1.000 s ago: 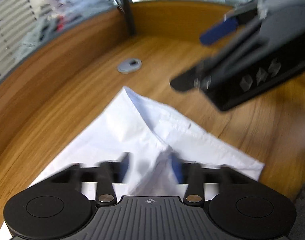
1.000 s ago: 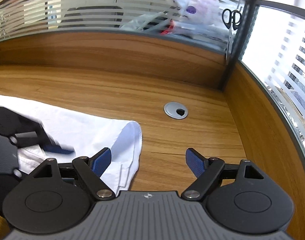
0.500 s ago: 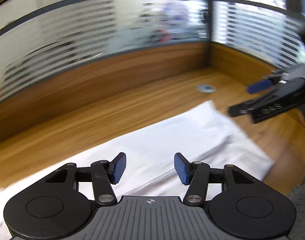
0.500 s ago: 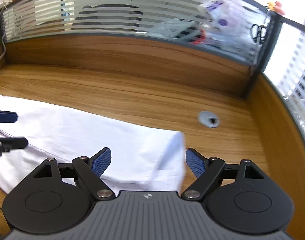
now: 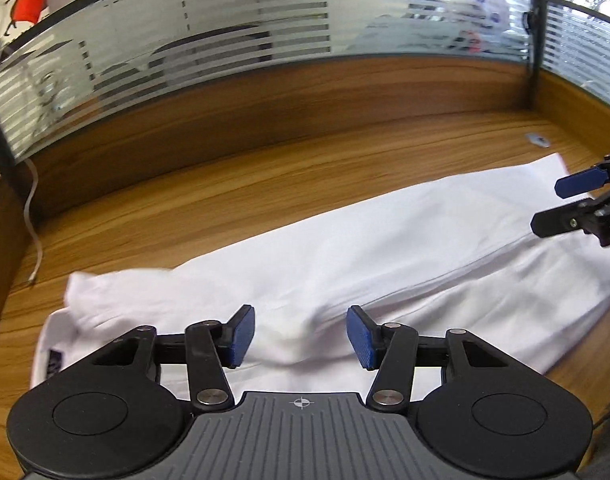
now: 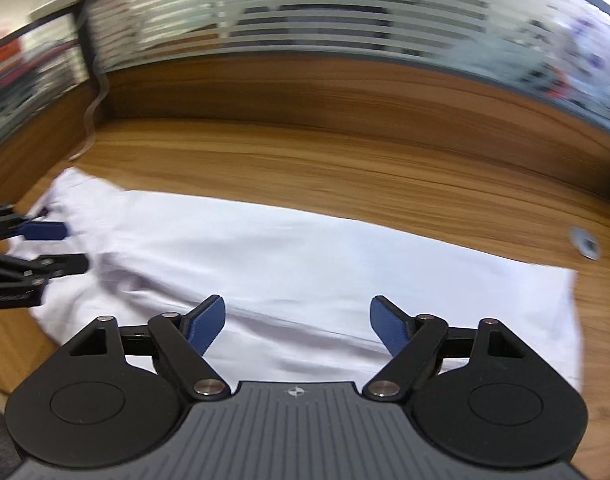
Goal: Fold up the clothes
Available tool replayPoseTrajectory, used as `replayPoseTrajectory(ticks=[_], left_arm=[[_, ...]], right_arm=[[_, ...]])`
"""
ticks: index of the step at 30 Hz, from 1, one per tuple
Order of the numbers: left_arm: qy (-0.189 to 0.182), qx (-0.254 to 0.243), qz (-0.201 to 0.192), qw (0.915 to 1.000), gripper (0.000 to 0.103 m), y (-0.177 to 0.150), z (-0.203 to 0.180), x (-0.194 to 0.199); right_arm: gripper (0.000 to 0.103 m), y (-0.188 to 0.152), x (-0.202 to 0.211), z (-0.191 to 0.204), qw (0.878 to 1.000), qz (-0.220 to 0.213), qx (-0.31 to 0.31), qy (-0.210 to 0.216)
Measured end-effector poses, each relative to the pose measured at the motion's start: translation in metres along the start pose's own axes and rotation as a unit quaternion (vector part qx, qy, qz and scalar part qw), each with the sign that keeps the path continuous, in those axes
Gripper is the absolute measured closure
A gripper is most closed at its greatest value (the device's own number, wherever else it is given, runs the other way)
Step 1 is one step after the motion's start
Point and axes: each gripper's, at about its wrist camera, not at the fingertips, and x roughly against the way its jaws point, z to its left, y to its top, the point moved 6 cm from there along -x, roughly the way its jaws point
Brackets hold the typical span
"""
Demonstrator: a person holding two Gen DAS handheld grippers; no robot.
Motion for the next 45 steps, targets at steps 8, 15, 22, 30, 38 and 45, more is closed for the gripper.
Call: replayPoseTrajectory(ticks=[8, 15, 22, 30, 38, 45], left_arm=[[0.001, -0.017, 0.029, 0.9994, 0.083, -0.034, 0.049, -0.015], [0.01, 0.016, 0.064, 0.9978, 0.084, -0.057, 0.076, -0.035], [0.008, 0.033, 0.061, 0.9976, 0.084, -0.063, 0.078, -0.036], [0.017, 0.052, 0.059, 0.9968, 0.084, -0.069, 0.085, -0.032], [0.03, 0.059, 0.064, 0.9958, 0.084, -0.068, 0.087, -0.033], [0.044, 0.065, 0.069, 0.9945, 0.083, -0.065, 0.084, -0.033]], right_arm=[[0.069, -0.003, -0.044, 0.101, 0.994, 0.033, 0.049, 0.094], [0.072, -0.008, -0.082, 0.15, 0.986, 0.058, 0.088, 0.127], [0.099, -0.01, -0.103, 0.13, 0.995, 0.049, 0.062, 0.062], [0.103, -0.025, -0.089, 0.064, 0.999, 0.041, 0.014, 0.004], [0.103, -0.052, -0.06, 0.007, 0.998, 0.032, 0.047, -0.037], [0.103, -0.068, -0.038, -0.043, 0.998, 0.022, 0.041, -0.045]])
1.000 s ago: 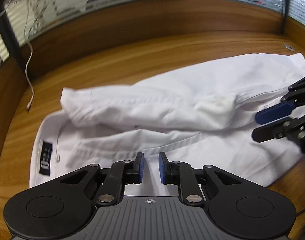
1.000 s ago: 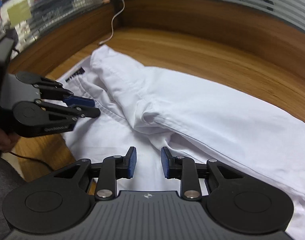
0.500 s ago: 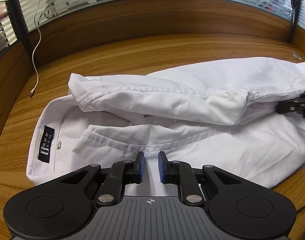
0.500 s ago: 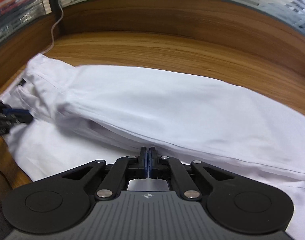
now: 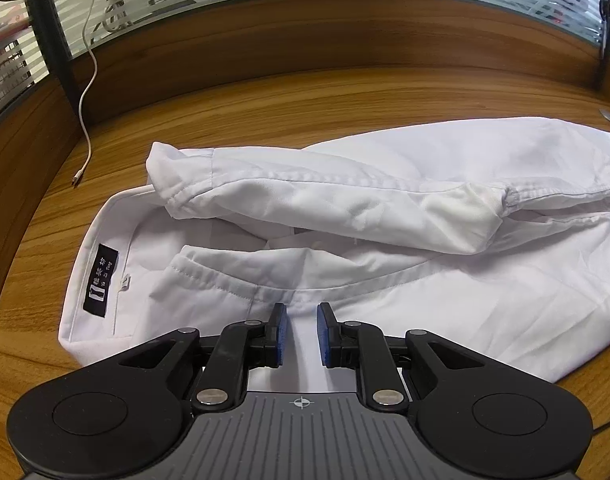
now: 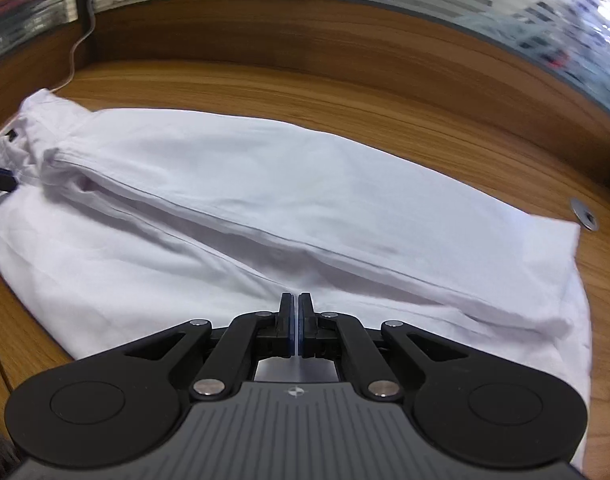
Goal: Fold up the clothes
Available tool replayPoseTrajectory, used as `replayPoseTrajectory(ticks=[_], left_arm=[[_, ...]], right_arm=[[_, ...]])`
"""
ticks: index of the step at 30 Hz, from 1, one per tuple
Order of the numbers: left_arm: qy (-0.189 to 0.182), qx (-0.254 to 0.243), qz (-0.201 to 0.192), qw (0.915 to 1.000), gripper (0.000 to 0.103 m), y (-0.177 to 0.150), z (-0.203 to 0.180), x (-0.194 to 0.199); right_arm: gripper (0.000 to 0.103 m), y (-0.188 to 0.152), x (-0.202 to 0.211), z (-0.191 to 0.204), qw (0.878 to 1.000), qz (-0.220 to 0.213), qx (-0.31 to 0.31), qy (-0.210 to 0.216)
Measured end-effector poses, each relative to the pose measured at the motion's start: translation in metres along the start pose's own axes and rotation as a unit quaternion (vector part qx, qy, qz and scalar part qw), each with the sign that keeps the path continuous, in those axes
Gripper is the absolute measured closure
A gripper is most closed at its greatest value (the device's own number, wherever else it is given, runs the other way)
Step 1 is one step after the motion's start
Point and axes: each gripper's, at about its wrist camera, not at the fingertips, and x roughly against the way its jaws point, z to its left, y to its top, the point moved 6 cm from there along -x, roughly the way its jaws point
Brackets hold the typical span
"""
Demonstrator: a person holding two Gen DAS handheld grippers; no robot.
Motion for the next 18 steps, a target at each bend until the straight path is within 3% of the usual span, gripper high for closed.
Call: replayPoseTrajectory(ticks=[3, 6, 10, 13, 16, 18], left_arm=[[0.005, 0.006, 0.003, 1.0, 0.083, 0.0, -0.001, 0.001], [0.008, 0.011, 0.005, 0.9999, 0.083, 0.001, -0.002, 0.001], [0.012, 0.014, 0.006, 0.9998, 0.082, 0.0, -0.002, 0.001], [0.015, 0.016, 0.007, 0.9997, 0.082, 0.0, -0.002, 0.002], [0.017, 0.016, 0.008, 0.9997, 0.082, 0.0, -0.002, 0.002], [0.017, 0.016, 0.011, 0.9997, 0.082, 0.0, -0.003, 0.003]], right_arm=[[0.103, -0.006, 0.004, -0.017, 1.0, 0.0, 0.006, -0.013], [0.103, -0.009, 0.008, -0.026, 1.0, -0.004, 0.005, 0.01], [0.103, -0.006, 0.017, -0.031, 1.0, -0.017, -0.005, 0.007], [0.09, -0.005, 0.022, -0.041, 0.999, -0.031, -0.035, 0.0], [0.089, -0.01, 0.018, -0.055, 0.998, -0.02, -0.052, -0.019], [0.081, -0.012, 0.018, -0.061, 0.997, -0.022, -0.07, -0.02]])
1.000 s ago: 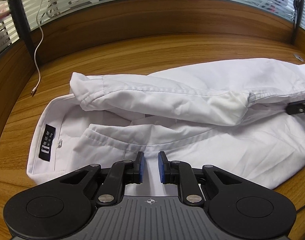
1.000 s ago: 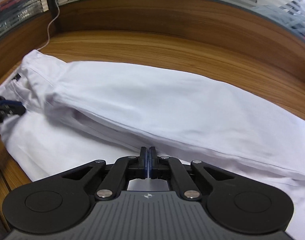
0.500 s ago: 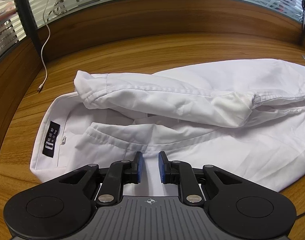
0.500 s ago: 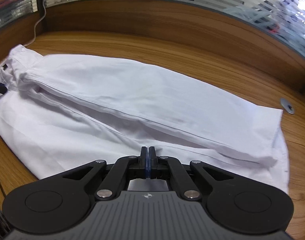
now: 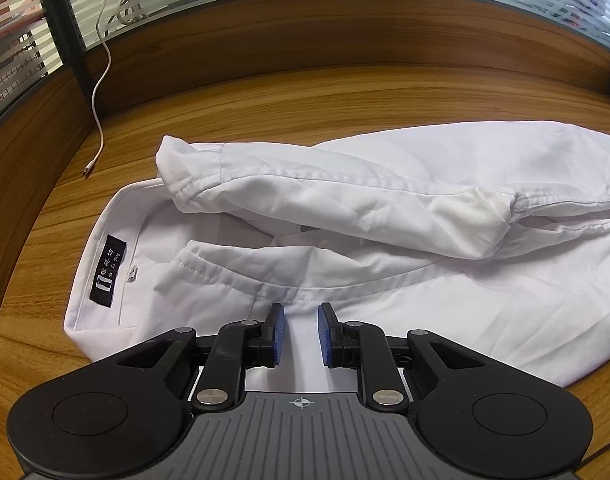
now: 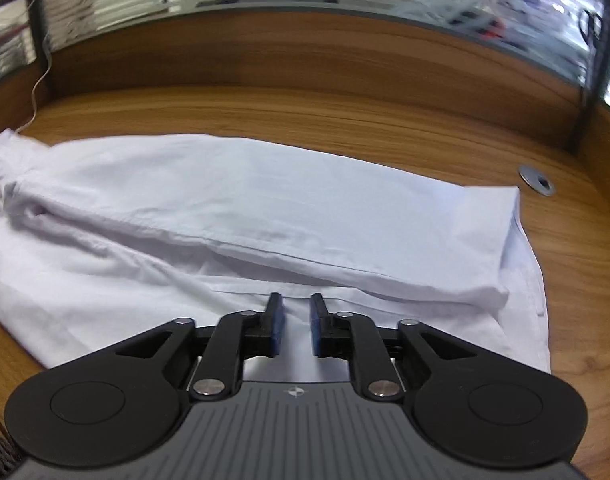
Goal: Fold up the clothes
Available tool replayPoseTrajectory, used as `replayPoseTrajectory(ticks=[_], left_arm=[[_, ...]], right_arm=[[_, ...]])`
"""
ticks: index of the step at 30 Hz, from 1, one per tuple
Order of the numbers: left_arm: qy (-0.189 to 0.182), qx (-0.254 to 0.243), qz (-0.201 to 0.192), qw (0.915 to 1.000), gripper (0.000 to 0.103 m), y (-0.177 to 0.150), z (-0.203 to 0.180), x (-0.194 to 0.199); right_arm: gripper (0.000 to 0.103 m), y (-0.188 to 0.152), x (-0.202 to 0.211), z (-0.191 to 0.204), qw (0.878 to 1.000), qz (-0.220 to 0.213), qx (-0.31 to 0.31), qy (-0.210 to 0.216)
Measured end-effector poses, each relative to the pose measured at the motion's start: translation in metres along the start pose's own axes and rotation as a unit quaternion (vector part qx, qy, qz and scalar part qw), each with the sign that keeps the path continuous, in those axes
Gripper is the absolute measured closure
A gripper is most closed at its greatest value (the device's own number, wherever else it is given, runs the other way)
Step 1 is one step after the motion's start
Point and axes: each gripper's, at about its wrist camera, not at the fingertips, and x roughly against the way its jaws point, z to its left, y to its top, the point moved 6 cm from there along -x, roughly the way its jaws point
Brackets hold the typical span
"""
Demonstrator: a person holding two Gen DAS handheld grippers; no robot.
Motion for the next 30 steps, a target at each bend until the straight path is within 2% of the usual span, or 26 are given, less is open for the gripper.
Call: replayPoseTrajectory(ticks=[2, 3, 5, 6, 11, 15, 21, 24, 25, 26, 28, 30], left_arm=[[0.001, 0.004, 0.004, 1.0, 0.081, 0.001, 0.0, 0.0], [0.002, 0.007, 0.007, 1.0, 0.081, 0.002, 0.001, 0.001], [0.002, 0.015, 0.006, 0.9999, 0.075, 0.004, 0.0, 0.004], [0.002, 0.019, 0.004, 0.9998, 0.074, 0.005, 0.0, 0.006], [-0.055, -0.019, -0.023, 0.9981, 0.073, 0.013, -0.023, 0.025], [-0.105, -0.077, -0.02, 0.9913, 0.071, 0.016, -0.05, 0.028], [-0.119, -0.067, 0.013, 0.9906, 0.071, 0.018, -0.062, 0.002], [-0.117, -0.065, 0.011, 0.9909, 0.069, 0.02, -0.062, -0.004], [-0.117, -0.064, 0.012, 0.991, 0.069, 0.021, -0.062, -0.005], [-0.116, -0.063, 0.012, 0.9912, 0.069, 0.021, -0.062, -0.005], [-0.115, -0.06, 0.013, 0.9915, 0.069, 0.022, -0.06, -0.005], [-0.113, -0.058, 0.014, 0.9918, 0.069, 0.022, -0.06, -0.005]], right_arm=[[0.068, 0.0, 0.001, -0.006, 1.0, -0.003, -0.017, -0.01], [0.065, 0.0, 0.003, -0.009, 1.0, -0.007, -0.021, -0.019], [0.048, 0.0, 0.005, -0.02, 0.998, -0.01, -0.031, -0.053], [0.046, 0.0, 0.006, -0.026, 0.997, -0.01, -0.037, -0.071], [0.045, -0.005, 0.01, -0.064, 0.991, 0.009, -0.052, -0.123], [0.04, -0.01, 0.008, -0.088, 0.99, 0.033, -0.053, -0.125], [0.04, -0.007, 0.002, -0.101, 0.991, 0.049, -0.047, -0.117], [0.041, -0.007, 0.0, -0.101, 0.992, 0.055, -0.053, -0.096], [0.049, -0.007, 0.0, -0.1, 0.993, 0.056, -0.053, -0.089], [0.063, -0.007, -0.001, -0.099, 0.994, 0.056, -0.053, -0.082], [0.072, -0.006, 0.0, -0.1, 0.994, 0.055, -0.06, -0.076], [0.101, -0.004, 0.003, -0.103, 0.993, 0.049, -0.061, -0.087]])
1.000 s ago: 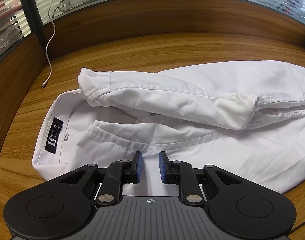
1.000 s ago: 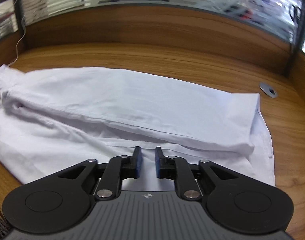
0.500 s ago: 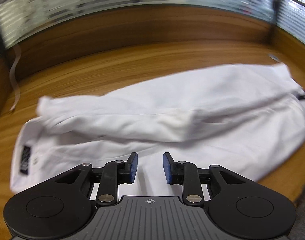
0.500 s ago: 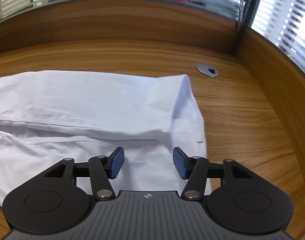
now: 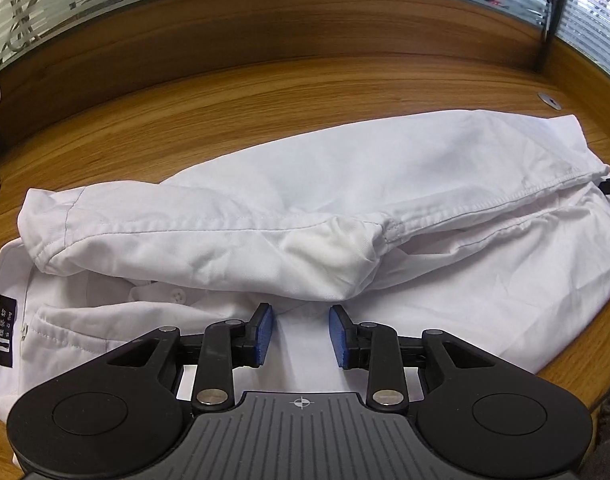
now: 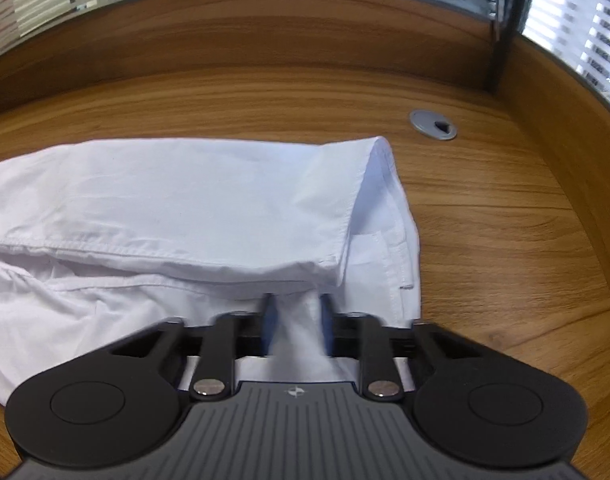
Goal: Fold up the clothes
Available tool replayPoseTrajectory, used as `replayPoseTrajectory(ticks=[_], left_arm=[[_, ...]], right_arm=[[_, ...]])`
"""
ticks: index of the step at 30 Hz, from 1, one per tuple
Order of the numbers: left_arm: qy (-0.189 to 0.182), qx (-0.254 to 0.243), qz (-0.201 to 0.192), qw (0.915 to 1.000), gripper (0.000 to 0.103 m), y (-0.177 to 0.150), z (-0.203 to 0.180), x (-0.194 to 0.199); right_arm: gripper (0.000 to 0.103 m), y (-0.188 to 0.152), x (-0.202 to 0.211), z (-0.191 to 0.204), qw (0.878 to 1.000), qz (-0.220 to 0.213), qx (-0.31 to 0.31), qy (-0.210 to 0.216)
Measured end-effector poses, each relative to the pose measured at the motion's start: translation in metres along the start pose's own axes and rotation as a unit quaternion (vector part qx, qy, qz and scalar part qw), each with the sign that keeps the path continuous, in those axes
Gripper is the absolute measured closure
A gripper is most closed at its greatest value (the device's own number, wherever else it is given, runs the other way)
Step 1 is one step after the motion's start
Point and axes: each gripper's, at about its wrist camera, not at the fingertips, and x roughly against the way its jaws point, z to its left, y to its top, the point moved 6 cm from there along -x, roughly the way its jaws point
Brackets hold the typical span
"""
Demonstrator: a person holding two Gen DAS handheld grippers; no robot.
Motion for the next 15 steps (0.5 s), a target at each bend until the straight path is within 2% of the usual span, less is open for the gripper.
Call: replayPoseTrajectory(ticks=[4, 10, 12, 14, 15], left_arm=[[0.008, 0.001, -0.001, 1.0, 0.067, -0.001, 0.0, 0.001], [0.013, -0.004, -0.001, 0.9999, 0.066, 0.001, 0.001, 0.005], [0.017, -0.008, 0.002, 0.9998, 0.066, 0.003, 0.001, 0.01], [0.016, -0.021, -0.006, 0.9996, 0.065, 0.007, -0.004, 0.02], [0.013, -0.031, -0.014, 0.9993, 0.064, 0.01, -0.008, 0.028]], right_arm=[[0.102, 0.002, 0.007, -0.012, 0.999, -0.01, -0.002, -0.031], [0.099, -0.002, -0.001, -0.008, 0.999, 0.007, 0.003, -0.045], [0.089, 0.0, 0.004, -0.009, 0.999, 0.002, -0.002, -0.049], [0.061, 0.003, 0.016, -0.012, 0.998, -0.007, -0.004, -0.06], [0.058, 0.004, 0.023, -0.015, 0.998, -0.012, -0.009, -0.061]])
